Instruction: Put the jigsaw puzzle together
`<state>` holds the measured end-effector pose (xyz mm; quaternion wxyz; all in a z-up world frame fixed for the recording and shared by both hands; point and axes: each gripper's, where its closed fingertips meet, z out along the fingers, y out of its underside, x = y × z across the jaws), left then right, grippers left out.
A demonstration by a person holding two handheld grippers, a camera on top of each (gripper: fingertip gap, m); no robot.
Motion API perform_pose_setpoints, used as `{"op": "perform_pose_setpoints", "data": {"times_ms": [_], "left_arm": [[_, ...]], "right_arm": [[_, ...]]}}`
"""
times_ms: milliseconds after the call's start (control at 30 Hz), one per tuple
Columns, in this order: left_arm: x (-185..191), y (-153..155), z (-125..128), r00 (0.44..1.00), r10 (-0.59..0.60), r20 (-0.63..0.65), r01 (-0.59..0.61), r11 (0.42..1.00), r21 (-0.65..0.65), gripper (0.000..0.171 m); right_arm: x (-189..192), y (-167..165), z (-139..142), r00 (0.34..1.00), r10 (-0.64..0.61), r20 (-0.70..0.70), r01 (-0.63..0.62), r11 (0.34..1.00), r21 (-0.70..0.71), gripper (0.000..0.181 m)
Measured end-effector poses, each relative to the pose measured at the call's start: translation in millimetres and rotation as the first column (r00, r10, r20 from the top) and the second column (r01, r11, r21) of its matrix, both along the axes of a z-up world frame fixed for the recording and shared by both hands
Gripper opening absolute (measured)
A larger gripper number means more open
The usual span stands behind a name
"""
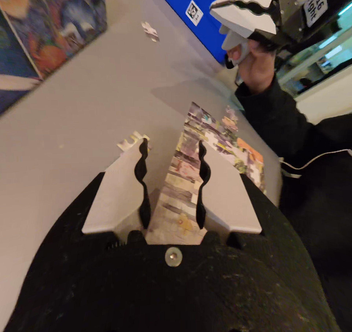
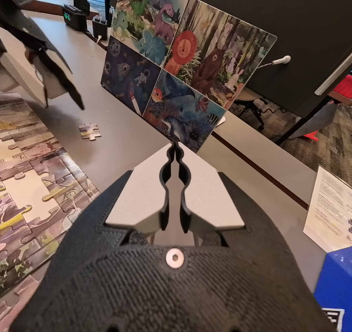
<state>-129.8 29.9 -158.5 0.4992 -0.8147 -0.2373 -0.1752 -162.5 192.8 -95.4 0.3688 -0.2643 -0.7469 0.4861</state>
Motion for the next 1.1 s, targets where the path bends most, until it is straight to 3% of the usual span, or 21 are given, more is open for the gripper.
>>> {"op": "perform_pose_setpoints", "data": {"times_ms": [100,233,333,467,600,900,1100], "left_arm": [[-8,-3,4,0.988,-0.049,-0.149,0.047,0.999,-0.018,0.068],[-30,-11,-29,0.929,-0.212,-0.304,0.124,0.951,-0.283,0.068],[-31,-6,-44,0.883,-0.345,-0.318,0.223,0.905,-0.362,0.061],[-28,1,-51,0.863,-0.415,-0.288,0.297,0.879,-0.374,0.051],[-30,-3,-54,0.832,-0.435,-0.346,0.266,0.858,-0.44,0.022],[-26,-6,-47,0.84,-0.39,-0.377,0.215,0.877,-0.429,0.02],[-11,8,-17,0.846,-0.343,-0.408,0.208,0.917,-0.34,0.019]], "right_arm": [[0,0,0,1.0,0.0,-0.001,0.0,1.0,0.001,0.0],[0,1,0,1.0,-0.001,-0.006,0.001,1.0,0.003,0.0],[-1,5,1,1.0,-0.012,-0.016,0.012,1.0,0.004,0.0],[-2,10,5,0.999,-0.024,-0.026,0.023,1.0,-0.02,0.0],[-2,11,6,0.999,-0.026,-0.028,0.026,0.999,-0.03,0.0],[1,9,12,0.998,-0.026,-0.053,0.025,1.0,-0.016,0.0],[3,11,18,0.997,-0.027,-0.068,0.026,0.999,-0.029,0.0]]}}
